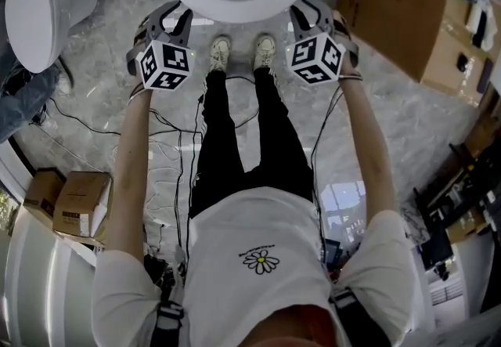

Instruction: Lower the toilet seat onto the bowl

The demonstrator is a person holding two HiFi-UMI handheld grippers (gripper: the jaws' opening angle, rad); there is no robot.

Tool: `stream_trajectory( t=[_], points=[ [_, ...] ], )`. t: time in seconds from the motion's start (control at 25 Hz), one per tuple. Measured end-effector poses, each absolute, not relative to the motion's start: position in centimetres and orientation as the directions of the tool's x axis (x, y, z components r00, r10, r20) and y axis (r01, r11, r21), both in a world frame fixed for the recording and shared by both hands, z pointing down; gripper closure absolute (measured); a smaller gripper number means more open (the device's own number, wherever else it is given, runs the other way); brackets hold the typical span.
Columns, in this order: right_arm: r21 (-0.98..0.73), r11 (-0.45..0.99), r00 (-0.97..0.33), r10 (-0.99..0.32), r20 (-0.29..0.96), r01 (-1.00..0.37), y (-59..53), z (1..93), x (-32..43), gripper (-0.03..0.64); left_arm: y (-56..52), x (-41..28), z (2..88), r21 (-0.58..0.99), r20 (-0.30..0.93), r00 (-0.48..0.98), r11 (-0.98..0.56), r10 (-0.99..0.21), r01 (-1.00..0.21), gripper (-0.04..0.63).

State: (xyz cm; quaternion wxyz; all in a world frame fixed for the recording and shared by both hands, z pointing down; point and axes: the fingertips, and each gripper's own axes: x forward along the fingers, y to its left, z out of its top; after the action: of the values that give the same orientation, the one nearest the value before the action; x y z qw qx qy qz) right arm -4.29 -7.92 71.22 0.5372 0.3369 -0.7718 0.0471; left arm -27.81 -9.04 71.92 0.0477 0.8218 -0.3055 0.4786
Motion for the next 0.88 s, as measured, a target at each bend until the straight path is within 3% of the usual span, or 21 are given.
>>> stream_trajectory(
  t=[0.88],
  points=[
    [0.174, 0.844, -0.178, -0.300, 0.937, -0.507, -6.0, 81.2, -4.1, 0.546, -6.0, -27.8, 82.5, -0.005, 0.926, 0.316, -0.844, -0.207, -0.536, 0.443]
  ],
)
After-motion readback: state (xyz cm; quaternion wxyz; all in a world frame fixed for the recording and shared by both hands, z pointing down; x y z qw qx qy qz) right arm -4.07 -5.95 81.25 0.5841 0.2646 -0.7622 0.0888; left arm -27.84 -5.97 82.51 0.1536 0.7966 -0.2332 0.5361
